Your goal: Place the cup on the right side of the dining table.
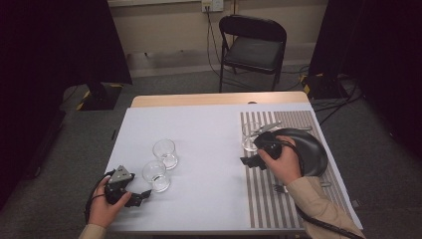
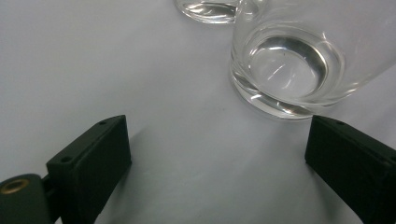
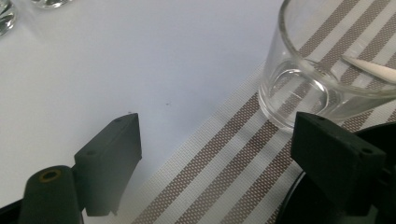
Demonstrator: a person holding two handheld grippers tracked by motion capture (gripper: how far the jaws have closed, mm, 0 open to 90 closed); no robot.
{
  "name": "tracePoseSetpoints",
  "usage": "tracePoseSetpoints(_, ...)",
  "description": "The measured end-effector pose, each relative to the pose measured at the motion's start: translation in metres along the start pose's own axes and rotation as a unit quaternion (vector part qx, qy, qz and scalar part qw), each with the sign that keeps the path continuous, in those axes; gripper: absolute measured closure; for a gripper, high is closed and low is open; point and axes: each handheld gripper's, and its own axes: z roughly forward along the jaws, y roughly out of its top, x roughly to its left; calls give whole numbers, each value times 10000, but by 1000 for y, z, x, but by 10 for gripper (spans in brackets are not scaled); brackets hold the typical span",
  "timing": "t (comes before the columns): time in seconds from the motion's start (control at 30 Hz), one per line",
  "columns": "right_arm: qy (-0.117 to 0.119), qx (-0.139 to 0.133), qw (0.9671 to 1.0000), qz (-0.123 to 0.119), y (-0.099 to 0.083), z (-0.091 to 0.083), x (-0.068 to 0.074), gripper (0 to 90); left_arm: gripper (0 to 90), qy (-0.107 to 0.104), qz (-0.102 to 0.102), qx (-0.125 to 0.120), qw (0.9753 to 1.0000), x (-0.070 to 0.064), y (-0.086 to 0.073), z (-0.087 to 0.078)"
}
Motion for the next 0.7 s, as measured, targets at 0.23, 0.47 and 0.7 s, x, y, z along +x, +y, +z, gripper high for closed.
tracePoseSetpoints(0.23,60,-18,10000,-25,-1,1,4,158,61,-2,2,1,10000,0,0,0)
tracePoseSetpoints(0.47,114,-46,9999,23,-5,4,6,158,61,-2,16,3,10000,0,0,0)
tracePoseSetpoints(0.7,150,-28,9999,6,-6,6,8,158,61,1,25,9,10000,0,0,0)
